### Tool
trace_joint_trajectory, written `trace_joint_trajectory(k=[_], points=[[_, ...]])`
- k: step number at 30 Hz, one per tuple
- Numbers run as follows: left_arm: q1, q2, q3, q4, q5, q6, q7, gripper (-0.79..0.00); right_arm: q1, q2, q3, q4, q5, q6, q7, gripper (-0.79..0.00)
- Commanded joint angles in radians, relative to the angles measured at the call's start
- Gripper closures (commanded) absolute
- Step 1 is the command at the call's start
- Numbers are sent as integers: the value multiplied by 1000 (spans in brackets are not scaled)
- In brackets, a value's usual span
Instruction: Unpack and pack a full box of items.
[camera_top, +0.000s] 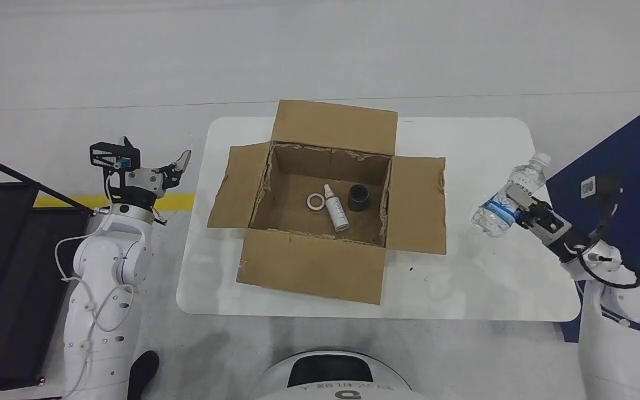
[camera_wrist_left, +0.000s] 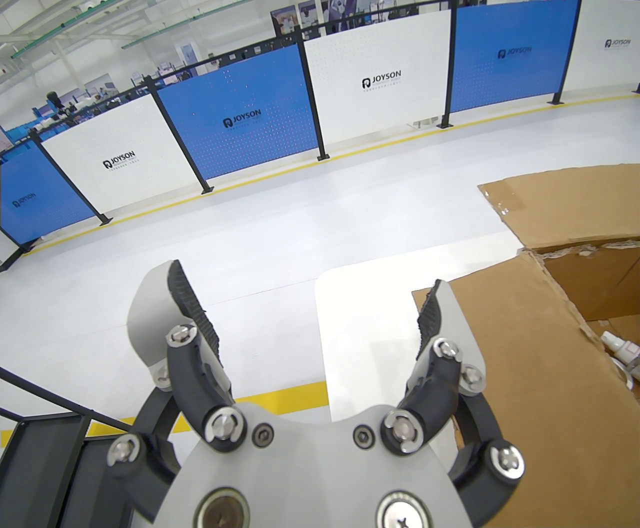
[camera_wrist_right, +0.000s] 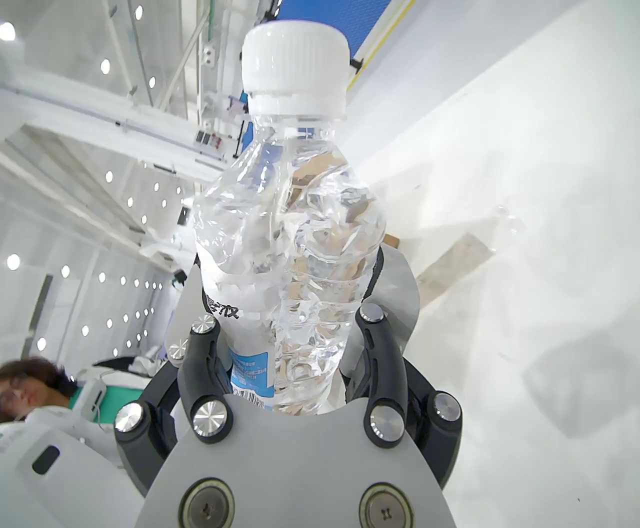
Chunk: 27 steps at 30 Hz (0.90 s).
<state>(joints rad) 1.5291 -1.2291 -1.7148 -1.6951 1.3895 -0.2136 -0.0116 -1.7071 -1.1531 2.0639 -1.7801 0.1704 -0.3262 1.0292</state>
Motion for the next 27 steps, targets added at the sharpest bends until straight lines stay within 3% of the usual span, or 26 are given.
trace_joint_trajectory(k=[1, 7, 13, 22, 27], points=[[0, 0, 0, 0, 0, 0, 0, -785, 5, 2, -24, -63, -22, -5, 11, 0], [0, 0, 0, 0, 0, 0, 0, -785, 53, 15, -117, -244, -151, 65, 54, 0], [0, 0, 0, 0, 0, 0, 0, -785, 189, 28, -334, -328, -388, 208, 106, 0], [0, 0, 0, 0, 0, 0, 0, -785, 458, 14, -766, -239, -764, 340, 84, 0], [0, 0, 0, 0, 0, 0, 0, -785, 557, -6, -948, -141, -849, 357, 74, 0]])
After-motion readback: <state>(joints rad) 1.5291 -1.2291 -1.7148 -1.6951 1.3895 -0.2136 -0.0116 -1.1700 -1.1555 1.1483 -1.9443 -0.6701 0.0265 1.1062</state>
